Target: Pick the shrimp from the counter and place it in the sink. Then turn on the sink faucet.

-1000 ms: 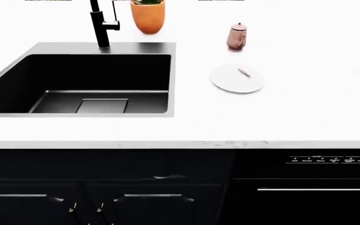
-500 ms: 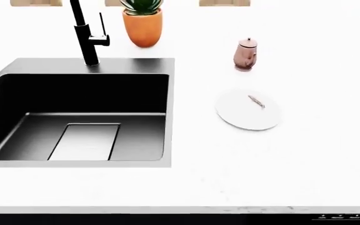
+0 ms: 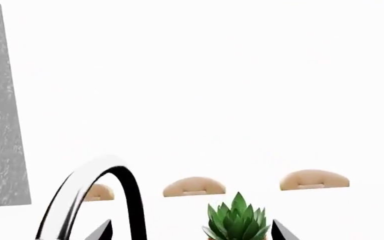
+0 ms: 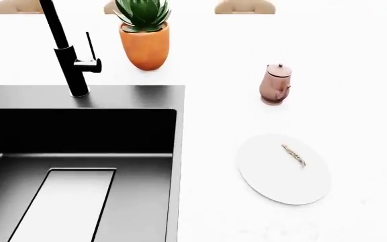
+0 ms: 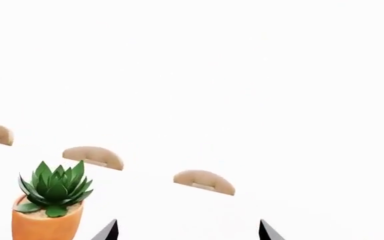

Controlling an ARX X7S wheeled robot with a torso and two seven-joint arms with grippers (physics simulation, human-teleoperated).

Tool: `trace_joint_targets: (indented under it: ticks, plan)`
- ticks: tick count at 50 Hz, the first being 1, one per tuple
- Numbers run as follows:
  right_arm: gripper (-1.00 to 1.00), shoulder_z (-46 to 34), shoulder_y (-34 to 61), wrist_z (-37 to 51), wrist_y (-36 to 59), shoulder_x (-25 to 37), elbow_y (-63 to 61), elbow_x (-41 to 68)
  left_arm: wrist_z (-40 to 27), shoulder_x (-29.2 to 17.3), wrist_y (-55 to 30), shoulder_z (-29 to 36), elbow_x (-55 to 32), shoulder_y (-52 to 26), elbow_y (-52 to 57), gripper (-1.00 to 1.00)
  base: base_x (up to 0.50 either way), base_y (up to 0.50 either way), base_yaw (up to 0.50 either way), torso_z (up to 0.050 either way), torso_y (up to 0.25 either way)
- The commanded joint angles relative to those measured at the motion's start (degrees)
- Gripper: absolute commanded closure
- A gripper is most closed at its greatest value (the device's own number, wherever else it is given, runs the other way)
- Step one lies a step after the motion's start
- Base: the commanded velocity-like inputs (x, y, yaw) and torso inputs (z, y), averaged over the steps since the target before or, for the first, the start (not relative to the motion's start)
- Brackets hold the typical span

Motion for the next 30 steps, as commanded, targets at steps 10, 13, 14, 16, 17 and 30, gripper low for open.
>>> trace_joint_targets:
  ticks: [10,13,14,16,17,30]
  plan:
    - [-1.00,-0.81,0.51,0.27,-0.17,0.58,0.20,1.10,0.10,-0.41,0.63,0.81,-0.22,-0.25,-0.16,-1.00,0.50,-0.03,0.00,0.000,0.001]
    - [-1.00,-0.52,-0.01,0.95,-0.02,0.69,-0.14,2.21,0.05,-0.62,0.86,0.81,-0.29,0.25,0.07,-1.00,0.33,-0.02,0.00,0.000,0.000]
    - [-1.00,0.59,-0.15,3.01,0.07,0.56,1.10,3.99,0.04,-0.69,0.96,0.77,-0.29,0.36,0.04,-1.00,0.00,0.00,0.00,0.000,0.000]
    - [-1.00,0.39,1.01,3.61,3.04,1.06,1.76,8.23,0.48,-0.94,1.27,1.13,0.27,0.82,-0.01,-1.00,0.00,0.00,0.00,0.000,0.000]
    - [-1.00,0.51,0.97,7.10,4.49,1.59,3.41,12.51,0.64,-0.94,1.41,1.29,0.50,0.87,-0.15,-1.00,0.00,0.00,0.00,0.000,0.000]
    - [-1.00,-21.71,0.95,24.50,4.26,9.80,8.48,63.00,1.49,-1.17,2.74,2.08,1.38,2.26,-0.16,-1.00,0.00,0.00,0.00,0.000,0.000]
